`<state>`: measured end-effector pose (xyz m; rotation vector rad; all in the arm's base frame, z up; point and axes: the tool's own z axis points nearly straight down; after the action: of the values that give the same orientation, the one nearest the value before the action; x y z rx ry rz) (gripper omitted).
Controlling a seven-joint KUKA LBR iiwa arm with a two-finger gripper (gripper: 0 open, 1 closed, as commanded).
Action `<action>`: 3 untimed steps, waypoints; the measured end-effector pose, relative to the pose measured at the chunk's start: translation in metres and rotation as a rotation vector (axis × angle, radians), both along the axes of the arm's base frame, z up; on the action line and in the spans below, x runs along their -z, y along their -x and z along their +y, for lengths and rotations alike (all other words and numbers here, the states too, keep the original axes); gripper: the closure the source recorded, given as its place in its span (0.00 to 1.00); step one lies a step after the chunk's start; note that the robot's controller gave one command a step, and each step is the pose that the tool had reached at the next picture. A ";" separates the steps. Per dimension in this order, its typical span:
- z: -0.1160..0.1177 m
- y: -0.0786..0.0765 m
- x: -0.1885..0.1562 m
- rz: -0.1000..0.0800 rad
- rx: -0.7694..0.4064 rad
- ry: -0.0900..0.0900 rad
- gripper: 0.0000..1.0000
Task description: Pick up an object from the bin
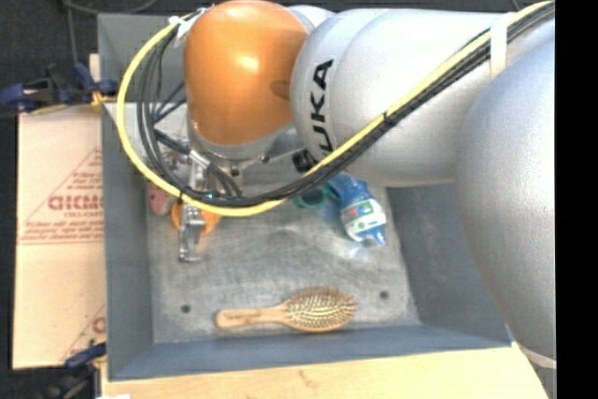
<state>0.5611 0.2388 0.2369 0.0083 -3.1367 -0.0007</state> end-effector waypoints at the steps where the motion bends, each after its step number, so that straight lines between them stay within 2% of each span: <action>1: -0.001 -0.002 -0.005 -0.008 0.005 -0.002 0.00; 2: -0.015 -0.038 0.105 -0.004 0.324 0.001 1.00; 3: -0.015 -0.038 0.105 -0.006 0.325 -0.001 1.00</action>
Offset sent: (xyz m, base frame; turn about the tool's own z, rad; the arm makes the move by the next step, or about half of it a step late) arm 0.0373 -0.0142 -0.1052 0.3248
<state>0.5995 0.2237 0.1323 -0.5002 -3.1024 -0.0027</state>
